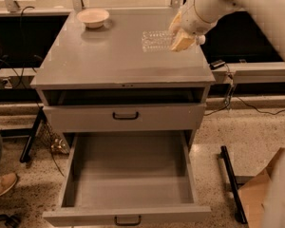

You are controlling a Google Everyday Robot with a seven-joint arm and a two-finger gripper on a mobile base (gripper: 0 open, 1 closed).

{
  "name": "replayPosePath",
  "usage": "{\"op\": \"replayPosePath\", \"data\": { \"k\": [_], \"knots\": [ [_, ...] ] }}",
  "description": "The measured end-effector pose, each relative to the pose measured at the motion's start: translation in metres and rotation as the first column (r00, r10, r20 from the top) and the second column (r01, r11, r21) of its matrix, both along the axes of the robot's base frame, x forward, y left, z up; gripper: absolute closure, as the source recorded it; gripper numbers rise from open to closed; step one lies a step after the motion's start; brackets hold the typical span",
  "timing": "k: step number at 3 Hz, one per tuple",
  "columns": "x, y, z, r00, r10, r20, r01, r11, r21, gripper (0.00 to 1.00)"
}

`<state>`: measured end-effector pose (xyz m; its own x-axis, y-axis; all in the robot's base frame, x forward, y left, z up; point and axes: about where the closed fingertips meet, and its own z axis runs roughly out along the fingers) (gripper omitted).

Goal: Pick water bottle from middle drawer and place on counter

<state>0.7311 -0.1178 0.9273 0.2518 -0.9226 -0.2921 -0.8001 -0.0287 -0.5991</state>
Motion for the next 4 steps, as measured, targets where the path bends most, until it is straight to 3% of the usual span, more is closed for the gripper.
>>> {"op": "replayPosePath", "data": {
  "k": [1, 2, 3, 4],
  "knots": [
    [0.029, -0.003, -0.008, 0.9932, -0.095, -0.066, 0.095, 0.995, -0.003, 1.00],
    [0.049, -0.003, -0.033, 0.9740, -0.151, -0.169, 0.150, 0.989, -0.016, 1.00],
    [0.057, 0.002, -0.062, 0.9464, -0.170, -0.275, 0.166, 0.985, -0.039, 1.00],
    [0.058, 0.007, -0.083, 0.9227, -0.166, -0.348, 0.159, 0.986, -0.048, 0.81]
  ]
}}
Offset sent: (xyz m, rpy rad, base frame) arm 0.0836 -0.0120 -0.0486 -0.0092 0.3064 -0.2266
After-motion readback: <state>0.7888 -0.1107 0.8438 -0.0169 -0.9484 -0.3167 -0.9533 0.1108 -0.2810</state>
